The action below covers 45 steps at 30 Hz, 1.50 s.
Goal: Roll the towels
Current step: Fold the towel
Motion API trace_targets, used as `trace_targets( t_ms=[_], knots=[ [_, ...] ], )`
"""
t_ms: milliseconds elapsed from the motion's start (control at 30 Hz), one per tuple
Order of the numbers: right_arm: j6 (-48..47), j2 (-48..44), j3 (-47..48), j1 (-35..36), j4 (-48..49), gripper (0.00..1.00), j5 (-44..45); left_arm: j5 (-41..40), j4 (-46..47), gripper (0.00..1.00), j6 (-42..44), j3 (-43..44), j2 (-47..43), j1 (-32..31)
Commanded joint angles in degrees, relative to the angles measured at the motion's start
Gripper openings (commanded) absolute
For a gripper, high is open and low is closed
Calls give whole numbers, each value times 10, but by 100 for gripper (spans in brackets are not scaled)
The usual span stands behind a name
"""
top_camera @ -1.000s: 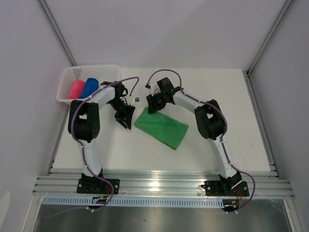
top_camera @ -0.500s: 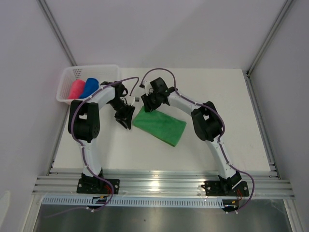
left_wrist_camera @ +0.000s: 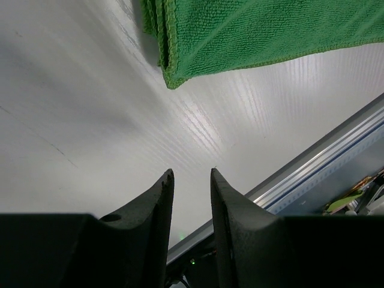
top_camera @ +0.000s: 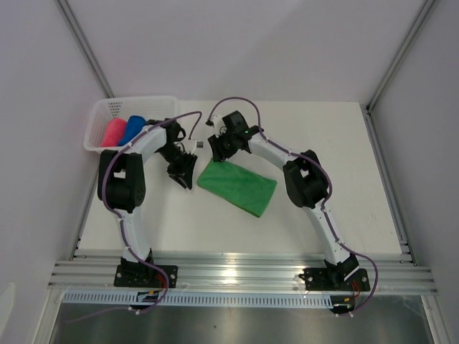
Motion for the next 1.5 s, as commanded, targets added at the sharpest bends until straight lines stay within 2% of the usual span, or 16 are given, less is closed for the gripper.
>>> trace_targets(
  t_ms=[0,233,333,367,467,600,733,767,933,1033,1200,1300,1333,1467],
  knots=[
    [-5,34,24,4,-32,48,-26,17,6,34,7,-4,-32,7],
    [18,54,26,4,-22,45,8,17,4,34,7,-2,-27,7],
    [53,60,33,-2,-7,32,28,15,5,34,6,0,-25,7],
    [60,61,34,-6,-1,20,28,14,5,34,7,-3,-24,7],
    [138,56,29,-32,20,0,13,13,4,34,7,-2,-23,7],
    [238,12,-33,-75,47,0,48,9,4,33,8,0,-25,7],
    [385,-82,-186,-138,107,0,111,4,0,32,12,11,-22,7],
    [415,-102,-256,-152,123,0,121,6,-3,32,12,17,-21,7],
    [503,-243,-445,-220,175,0,168,29,-29,32,27,44,-14,-1],
    [517,-293,-533,-222,193,0,162,25,-38,33,49,61,-19,-24],
    [541,-348,-604,-228,222,0,141,25,-37,35,75,94,-20,-125],
    [521,-362,-601,-234,202,4,151,36,-33,38,49,126,-6,-183],
    [502,-367,-597,-238,197,9,153,40,-30,38,42,135,8,-208],
    [412,-388,-579,-259,168,21,154,58,-12,39,-2,114,30,-246]
  ],
)
